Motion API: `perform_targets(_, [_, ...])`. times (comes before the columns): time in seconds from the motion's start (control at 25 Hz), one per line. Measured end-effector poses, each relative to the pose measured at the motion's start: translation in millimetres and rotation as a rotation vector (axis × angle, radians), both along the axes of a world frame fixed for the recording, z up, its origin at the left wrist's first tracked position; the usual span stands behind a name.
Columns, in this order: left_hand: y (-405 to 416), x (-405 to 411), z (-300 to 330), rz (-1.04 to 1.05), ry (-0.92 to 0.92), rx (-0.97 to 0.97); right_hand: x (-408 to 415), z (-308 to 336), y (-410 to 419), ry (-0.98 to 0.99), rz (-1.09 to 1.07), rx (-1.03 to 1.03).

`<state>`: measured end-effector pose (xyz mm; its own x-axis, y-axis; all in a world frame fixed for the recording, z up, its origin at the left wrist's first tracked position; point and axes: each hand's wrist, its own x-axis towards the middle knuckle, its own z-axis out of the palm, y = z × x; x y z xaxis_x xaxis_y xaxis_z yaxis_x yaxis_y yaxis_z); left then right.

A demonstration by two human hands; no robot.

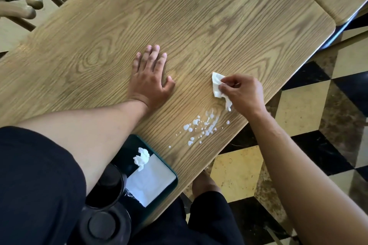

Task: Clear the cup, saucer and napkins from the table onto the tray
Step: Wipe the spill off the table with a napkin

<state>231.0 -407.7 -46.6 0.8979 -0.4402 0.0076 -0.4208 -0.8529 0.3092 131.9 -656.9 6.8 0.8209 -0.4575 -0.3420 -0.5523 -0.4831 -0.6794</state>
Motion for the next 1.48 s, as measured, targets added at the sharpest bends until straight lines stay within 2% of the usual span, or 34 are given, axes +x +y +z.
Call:
perform_targets(0.2, [0.5,0.0,0.2,0.002,-0.016,0.005,-45.2,-3.0,38.5,0.014,-0.312,0.069])
perform_targets(0.28, [0.0,-0.2,-0.1,-0.001,-0.018,0.009,-47.1,-7.1,53.3,-0.008,-0.359,0.073])
perform_targets(0.32, [0.2,0.1,-0.4,-0.001,-0.016,0.008,-45.7,-9.3,59.1,-0.018,-0.305,0.061])
perform_targets(0.48, [0.6,0.2,-0.3,-0.006,-0.016,0.001,-44.6,-11.6,62.7,-0.029,0.139,-0.037])
perform_targets(0.56, [0.7,0.1,-0.3,0.001,-0.011,-0.007,-40.2,-11.8,45.2,-0.018,0.166,-0.089])
perform_targets(0.76, [0.8,0.0,-2.0,0.005,-0.019,-0.013,-48.1,-10.3,6.7,-0.023,-0.198,-0.121])
perform_targets(1.0, [1.4,0.9,-5.5,-0.008,-0.049,0.013,-85.9,-9.7,51.0,-0.024,-0.458,-0.068])
perform_targets(1.08, [1.2,0.6,-6.4,-0.007,-0.05,0.013,-87.4,-10.4,70.1,-0.044,-0.481,-0.029])
perform_targets(1.32, [2.5,0.8,-5.4,-0.008,-0.044,0.002,-45.6,-16.1,88.1,-0.093,-0.409,-0.005])
perform_targets(1.4, [0.6,0.6,-4.5,-0.007,-0.037,-0.002,-30.6,-17.4,89.9,-0.104,-0.235,-0.021])
perform_targets(1.48, [0.2,1.1,-3.9,-0.008,-0.032,-0.002,-33.1,-14.1,92.1,-0.131,0.057,-0.053])
